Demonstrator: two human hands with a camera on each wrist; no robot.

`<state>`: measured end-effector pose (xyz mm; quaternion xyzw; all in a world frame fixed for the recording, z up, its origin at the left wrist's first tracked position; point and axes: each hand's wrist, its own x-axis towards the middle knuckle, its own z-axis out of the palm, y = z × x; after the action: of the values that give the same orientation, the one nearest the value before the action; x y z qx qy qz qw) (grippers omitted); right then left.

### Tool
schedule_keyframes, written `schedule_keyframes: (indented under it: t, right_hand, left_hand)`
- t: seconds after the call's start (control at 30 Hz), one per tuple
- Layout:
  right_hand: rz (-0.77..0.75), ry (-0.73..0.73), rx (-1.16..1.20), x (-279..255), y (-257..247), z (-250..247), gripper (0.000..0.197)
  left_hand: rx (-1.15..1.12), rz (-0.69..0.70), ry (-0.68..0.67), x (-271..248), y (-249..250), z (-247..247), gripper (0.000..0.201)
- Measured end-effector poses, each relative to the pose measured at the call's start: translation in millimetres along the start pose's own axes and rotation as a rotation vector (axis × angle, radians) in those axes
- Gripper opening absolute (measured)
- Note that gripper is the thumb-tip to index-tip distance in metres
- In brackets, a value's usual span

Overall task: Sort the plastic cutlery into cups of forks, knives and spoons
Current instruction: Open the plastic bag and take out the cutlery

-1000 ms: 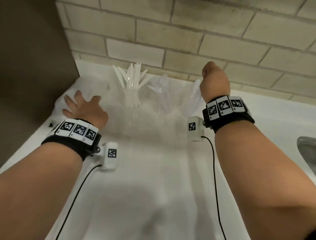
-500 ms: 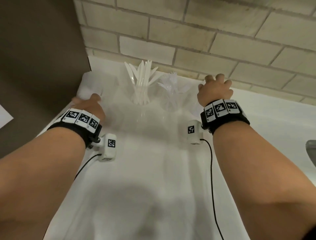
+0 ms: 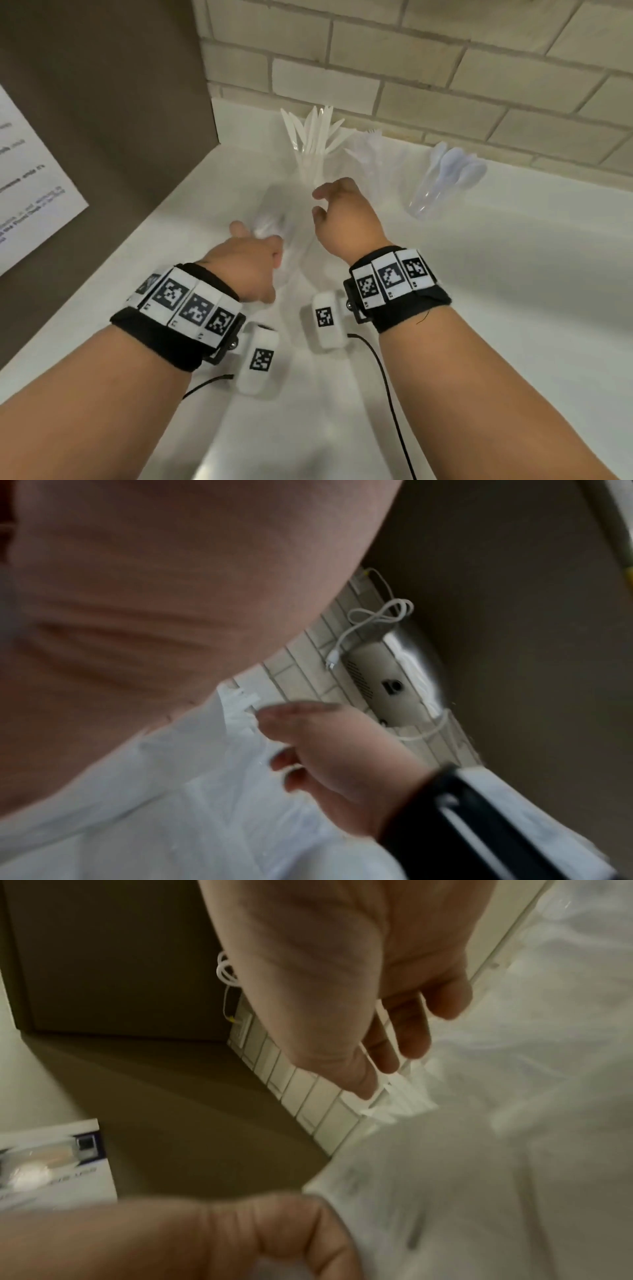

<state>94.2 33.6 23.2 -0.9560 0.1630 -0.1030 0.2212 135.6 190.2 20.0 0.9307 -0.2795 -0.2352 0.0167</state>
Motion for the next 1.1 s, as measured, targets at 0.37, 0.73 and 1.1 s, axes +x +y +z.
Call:
schedule_keyframes:
  t: [0.37,0.73,1.1]
  right_hand:
    - [0.288,-0.213,0.233,-22,17,-1,0.072]
    - [0.439,-0.348,-0.262,-35,31,-21,0.049]
    - [0.116,0.371,0.477,-15,25,-44,0.028]
  left_hand:
    - [-0.132,0.583,0.122,-26,7,23,0.031]
    - [-0.330,-0.108,0.125,30,2,8,0.068]
    - [-0.411,0.411,0.657,1,-1,-55,0.013]
